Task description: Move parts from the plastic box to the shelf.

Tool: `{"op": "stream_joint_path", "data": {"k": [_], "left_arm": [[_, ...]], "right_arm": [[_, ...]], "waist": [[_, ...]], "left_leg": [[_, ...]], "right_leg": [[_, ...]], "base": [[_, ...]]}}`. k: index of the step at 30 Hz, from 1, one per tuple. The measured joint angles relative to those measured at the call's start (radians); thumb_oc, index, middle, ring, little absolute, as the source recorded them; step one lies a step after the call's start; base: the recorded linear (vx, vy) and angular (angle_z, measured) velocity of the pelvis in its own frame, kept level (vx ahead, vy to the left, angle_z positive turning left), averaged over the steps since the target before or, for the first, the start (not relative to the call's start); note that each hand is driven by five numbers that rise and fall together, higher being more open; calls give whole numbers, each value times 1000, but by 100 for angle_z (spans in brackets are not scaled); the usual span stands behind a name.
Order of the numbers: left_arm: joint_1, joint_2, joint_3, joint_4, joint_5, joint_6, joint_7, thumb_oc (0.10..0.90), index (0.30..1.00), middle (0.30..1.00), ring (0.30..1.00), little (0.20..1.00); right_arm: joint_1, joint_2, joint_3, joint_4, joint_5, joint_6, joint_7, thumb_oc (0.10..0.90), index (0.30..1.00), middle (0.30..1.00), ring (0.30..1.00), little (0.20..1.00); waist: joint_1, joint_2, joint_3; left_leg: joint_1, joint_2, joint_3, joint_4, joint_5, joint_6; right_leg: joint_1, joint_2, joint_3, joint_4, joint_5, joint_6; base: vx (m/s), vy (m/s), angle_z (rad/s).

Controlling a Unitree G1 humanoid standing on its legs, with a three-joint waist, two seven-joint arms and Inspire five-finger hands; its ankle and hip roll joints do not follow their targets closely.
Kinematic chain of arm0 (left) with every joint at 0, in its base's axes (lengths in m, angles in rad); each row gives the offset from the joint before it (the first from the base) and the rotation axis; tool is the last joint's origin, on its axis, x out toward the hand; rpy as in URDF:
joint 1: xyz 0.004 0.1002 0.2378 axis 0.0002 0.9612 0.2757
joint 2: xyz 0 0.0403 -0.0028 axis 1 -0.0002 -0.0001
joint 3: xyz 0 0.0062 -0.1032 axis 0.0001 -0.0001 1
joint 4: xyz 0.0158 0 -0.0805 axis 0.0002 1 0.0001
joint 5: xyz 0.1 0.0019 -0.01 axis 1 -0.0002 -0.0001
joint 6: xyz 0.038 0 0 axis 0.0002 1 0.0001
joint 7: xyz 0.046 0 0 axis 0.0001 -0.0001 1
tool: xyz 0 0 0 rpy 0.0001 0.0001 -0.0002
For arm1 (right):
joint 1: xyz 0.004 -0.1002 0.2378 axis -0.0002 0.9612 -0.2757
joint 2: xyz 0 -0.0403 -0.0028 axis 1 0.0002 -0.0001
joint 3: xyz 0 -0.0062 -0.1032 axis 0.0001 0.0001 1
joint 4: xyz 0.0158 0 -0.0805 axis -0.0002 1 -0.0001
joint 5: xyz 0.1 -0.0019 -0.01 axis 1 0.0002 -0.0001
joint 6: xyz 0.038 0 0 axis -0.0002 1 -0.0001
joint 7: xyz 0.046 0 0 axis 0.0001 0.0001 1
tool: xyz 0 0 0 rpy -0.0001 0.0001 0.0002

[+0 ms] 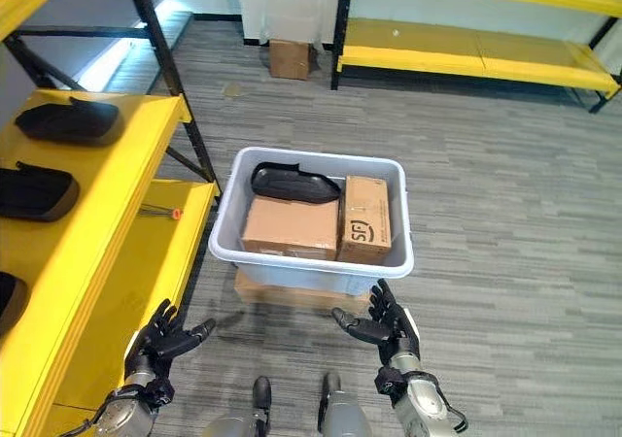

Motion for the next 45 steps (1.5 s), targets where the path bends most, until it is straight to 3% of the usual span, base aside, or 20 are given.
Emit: {"op": "stream_joint_path", "data": {"k": [2,4,6,8,10,11,16,24,27,28,29,30,32,33,35,38,39,40,42,45], "left_arm": [[6,-10,0,0,0,0,-1,900,1000,1000,1000,1000],[3,-37,-4,0,0,0,-8,900,1000,1000,1000,1000],[-8,-47,-12,2,1,0,-9,900,1000,1000,1000,1000],[2,-73,-14,0,0,0,-10,900,1000,1000,1000,1000],[-12,-64,-21,-8,0,-1,-29,900,1000,1000,1000,1000],[7,-64,-26,-4,0,3,-28,900,1000,1000,1000,1000],[-5,-61,-25,-5,0,2,-26,900,1000,1000,1000,1000],[-10,-58,-38,-28,-1,2,-24,900,1000,1000,1000,1000],[-23,-58,-38,-28,-1,2,-24,900,1000,1000,1000,1000],[-21,-57,-37,-28,-2,2,-24,900,1000,1000,1000,1000],[-36,-48,-31,-27,-3,2,-24,900,1000,1000,1000,1000],[-45,-40,-30,-28,-4,1,-24,900,1000,1000,1000,1000],[-26,-38,-32,-27,-8,0,-23,900,1000,1000,1000,1000],[-32,-38,-32,-30,-10,-2,-26,900,1000,1000,1000,1000],[-17,-34,-29,-23,-10,1,-24,900,1000,1000,1000,1000],[-10,-26,-29,0,-10,3,-22,900,1000,1000,1000,1000],[-8,-27,-29,7,-10,4,-23,900,1000,1000,1000,1000],[-2,-27,-28,9,-9,4,-24,900,1000,1000,1000,1000],[4,-26,-21,14,-9,4,-25,900,1000,1000,1000,1000],[-3,-30,-22,21,-8,4,-30,900,1000,1000,1000,1000]], "right_arm": [[7,-4,-2,1,0,1,-1,900,1000,1000,1000,1000],[24,-15,-9,0,0,1,-2,900,1000,1000,1000,1000],[30,-18,-14,0,0,1,-3,900,1000,1000,1000,1000],[33,-40,-14,-5,0,1,-2,900,1000,1000,1000,1000],[20,-40,-42,-7,0,-1,-5,900,1000,1000,1000,1000],[12,-59,-43,-22,0,-3,-6,900,1000,1000,1000,1000],[19,-60,-35,-35,0,-4,-11,900,1000,1000,1000,1000],[2,-64,-28,-35,0,-2,-14,900,1000,1000,1000,1000],[-27,-64,-26,-35,0,-2,-19,900,1000,1000,1000,1000],[-28,-64,-22,-35,0,-2,-19,900,1000,1000,1000,1000],[-24,-52,-18,-30,0,-2,-18,900,1000,1000,1000,1000],[-9,-46,-17,-30,0,-2,-18,900,1000,1000,1000,1000],[-3,-54,-14,-34,0,-9,-17,900,1000,1000,1000,1000],[-5,-62,-15,-33,0,-11,-18,900,1000,1000,1000,1000],[-4,-56,-19,-30,1,-14,-23,900,1000,1000,1000,1000],[-7,-37,-20,-17,0,-15,-28,900,1000,1000,1000,1000],[-11,-41,-20,-3,0,-18,-28,900,1000,1000,1000,1000],[-18,-43,-21,18,0,-18,-30,900,1000,1000,1000,1000],[-12,-49,-23,31,-1,-16,-32,900,1000,1000,1000,1000],[20,-54,-47,32,-4,-14,-30,900,1000,1000,1000,1000]], "waist": [[-1,2,7],[-5,12,8],[-8,-1,16],[-12,21,8],[-24,0,9],[-33,31,-5],[-31,33,-9],[-50,38,-27],[-55,35,-29],[-51,28,-37],[-37,-13,-40],[-21,-37,-46],[6,-53,-53],[11,-47,-55],[22,-63,-51],[24,-76,-43],[30,-69,-42],[34,-55,-40],[35,-40,-39],[25,0,-43]], "left_leg": [[14,10,-1,-5,-13,-22],[43,37,-8,-66,-29,-45],[51,34,0,-11,-46,-50],[60,59,-15,13,-79,-60],[49,52,-16,19,-94,-82],[82,69,5,36,-128,-97],[122,66,2,-36,-111,-99],[139,120,-26,-68,-99,-122],[147,139,-26,-64,-88,-139],[142,145,-26,-41,-83,-146],[68,140,-29,128,-78,-165],[0,135,-37,283,-86,-165],[-107,132,-94,503,-83,-171],[-153,127,-105,570,-90,-158],[-180,166,-72,411,-88,-146],[-134,242,-87,103,-10,-181],[-105,273,-98,-63,45,-200],[-93,305,-131,-135,79,-211],[-82,309,-163,-147,102,-226],[-59,284,-145,-95,113,-224]], "right_leg": [[21,0,-27,-27,58,2],[32,32,-28,-28,67,11],[38,33,-34,-11,65,10],[44,59,-47,19,49,-9],[9,52,-64,40,22,-33],[8,79,-71,62,14,-59],[-17,73,-66,128,-20,-112],[-24,106,-109,190,-82,-181],[-4,131,-106,172,-91,-186],[9,141,-106,154,-96,-182],[45,154,-91,104,-107,-174],[65,154,-76,67,-87,-182],[94,170,-59,52,-96,-225],[93,173,-63,52,-93,-224],[110,185,-48,34,-89,-212],[161,208,-27,-4,-66,-192],[178,225,2,-16,-80,-111],[189,239,15,-14,-93,-71],[213,253,27,-13,-78,-171],[242,257,58,-28,-94,-164]], "base": [[151,-100,-9],[158,-99,16],[154,-102,23],[124,-103,8],[184,-152,18],[193,-144,7],[135,-85,3],[132,-107,15],[124,-166,2],[62,-199,12],[48,-201,10],[47,-143,2],[60,-39,-12],[184,93,-21],[206,129,-21],[248,246,-26],[253,263,-52],[248,277,-66],[166,276,-48],[163,348,-36]]}}
